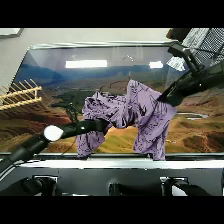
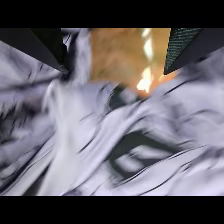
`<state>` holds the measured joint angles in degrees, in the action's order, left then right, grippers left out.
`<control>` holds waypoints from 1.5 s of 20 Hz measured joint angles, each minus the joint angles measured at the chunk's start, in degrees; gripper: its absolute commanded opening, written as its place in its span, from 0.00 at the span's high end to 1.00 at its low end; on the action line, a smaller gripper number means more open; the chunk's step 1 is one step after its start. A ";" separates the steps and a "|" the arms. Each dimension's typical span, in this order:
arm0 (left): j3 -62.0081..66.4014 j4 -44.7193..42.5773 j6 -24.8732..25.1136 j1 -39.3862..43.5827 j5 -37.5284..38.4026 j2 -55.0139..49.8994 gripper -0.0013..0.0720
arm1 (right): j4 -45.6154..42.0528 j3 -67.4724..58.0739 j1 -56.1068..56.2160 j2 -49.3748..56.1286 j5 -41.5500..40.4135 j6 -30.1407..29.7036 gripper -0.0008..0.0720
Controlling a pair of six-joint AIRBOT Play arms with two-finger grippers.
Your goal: Fold the clothes and pants, and hang the long-sleeved shirts on hangers.
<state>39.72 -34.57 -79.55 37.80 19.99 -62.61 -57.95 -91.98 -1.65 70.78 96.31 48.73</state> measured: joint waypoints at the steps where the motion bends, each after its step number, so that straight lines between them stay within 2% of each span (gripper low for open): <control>1: 0.52 -0.22 -2.45 2.05 -3.08 -1.20 0.06 | 0.76 0.00 0.00 -0.11 -0.09 0.55 0.95; 2: 1.38 -0.42 -4.57 3.78 -5.53 -2.69 0.10 | 1.29 0.00 0.00 -0.15 -0.11 1.01 0.95; 5: 5.01 -0.90 -8.17 6.45 -9.75 -7.02 0.10 | 2.32 0.00 0.00 -0.24 -0.15 1.57 0.95; 6: 6.34 -0.96 -9.18 6.95 -10.16 -8.39 0.17 | 2.54 0.00 0.00 -0.26 -0.17 1.62 0.95; 7: 7.61 -1.01 -9.46 7.28 -10.32 -9.66 0.18 | 2.62 0.00 0.00 -0.26 -0.22 1.88 0.95; 12: 10.49 -1.25 -10.69 7.89 -6.14 -12.52 0.18 | 2.93 0.00 0.00 -0.26 -0.31 1.99 0.95; 14: 10.86 -1.36 -11.74 7.91 -4.22 -12.83 0.25 | 2.95 0.00 0.00 -0.26 -0.31 2.01 0.95; 21: 11.21 -1.62 -14.97 7.32 -0.90 -13.18 0.26 | 3.15 0.00 0.00 -0.26 -0.31 2.86 0.95; 23: 11.21 -1.64 -15.52 7.02 -0.07 -13.22 0.37 | 3.13 0.00 0.00 -0.26 -0.31 2.93 0.95; 24: 11.21 -1.68 -15.65 6.88 0.26 -13.29 0.37 | 3.13 0.00 0.00 -0.26 -0.33 3.06 0.95; 26: 11.21 -1.70 -16.06 6.75 0.59 -13.55 0.56 | 3.10 0.00 0.00 -0.26 -0.35 3.08 0.95; 27: 11.21 -1.73 -16.26 6.69 0.83 -13.75 0.57 | 3.08 0.00 0.00 -0.26 -0.35 3.37 0.95; 29: 11.21 -1.70 -16.48 6.64 1.01 -14.14 0.73 | 3.02 0.00 0.00 -0.26 -0.39 3.48 0.95; 30: 11.21 -1.73 -16.48 6.64 1.14 -14.25 0.73 | 2.99 0.00 0.00 -0.26 -0.39 3.48 0.95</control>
<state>50.94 -36.29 -96.03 44.45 21.12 -76.86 -54.96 -91.98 -1.65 70.52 95.92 52.21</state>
